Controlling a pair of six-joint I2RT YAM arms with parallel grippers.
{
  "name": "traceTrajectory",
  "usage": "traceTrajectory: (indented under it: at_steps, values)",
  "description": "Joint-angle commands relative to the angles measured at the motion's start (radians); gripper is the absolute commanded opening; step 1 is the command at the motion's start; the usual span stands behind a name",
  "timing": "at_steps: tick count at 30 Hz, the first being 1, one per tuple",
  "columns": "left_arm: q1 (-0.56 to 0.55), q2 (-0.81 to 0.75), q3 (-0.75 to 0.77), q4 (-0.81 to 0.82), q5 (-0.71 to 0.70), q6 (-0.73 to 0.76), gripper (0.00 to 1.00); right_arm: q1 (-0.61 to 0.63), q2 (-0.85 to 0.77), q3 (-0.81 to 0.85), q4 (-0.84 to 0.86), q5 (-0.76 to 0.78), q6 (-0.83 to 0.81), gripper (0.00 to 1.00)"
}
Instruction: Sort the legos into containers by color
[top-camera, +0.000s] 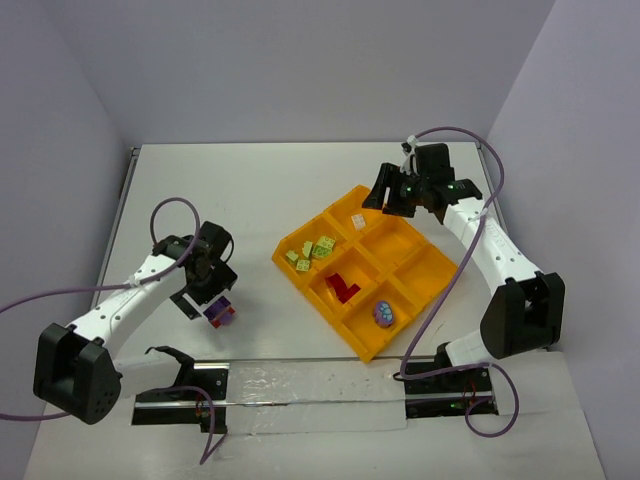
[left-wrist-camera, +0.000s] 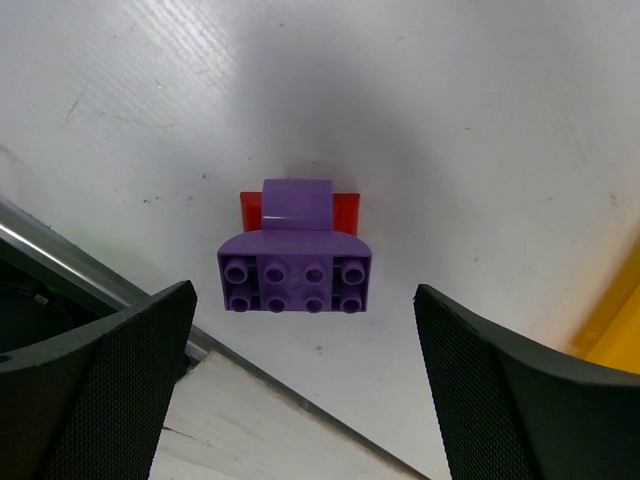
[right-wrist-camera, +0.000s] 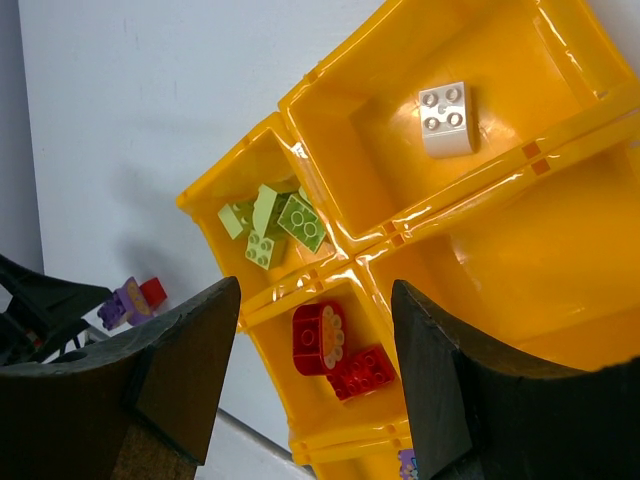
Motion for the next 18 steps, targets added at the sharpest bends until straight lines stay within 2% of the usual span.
traceTrajectory:
  at_steps: [1,7,12,18]
  values:
    - [-0.002,0.01,-0.026,-0.033,0.018,-0.07,0.97,0.014,0.004,0.045,0.023,-0.014,-0.015,0.7]
    - [0.013,0.036,-0.029,0.001,0.009,-0.051,0.97,0.014,0.003,0.046,0.017,-0.011,-0.022,0.7]
    - [0.033,0.076,-0.064,0.078,0.072,0.009,0.97,0.014,-0.002,0.043,0.012,-0.008,-0.029,0.7]
    - [0.034,0.09,-0.07,0.113,0.084,0.03,0.92,0.014,0.001,0.039,0.013,-0.013,-0.029,0.7]
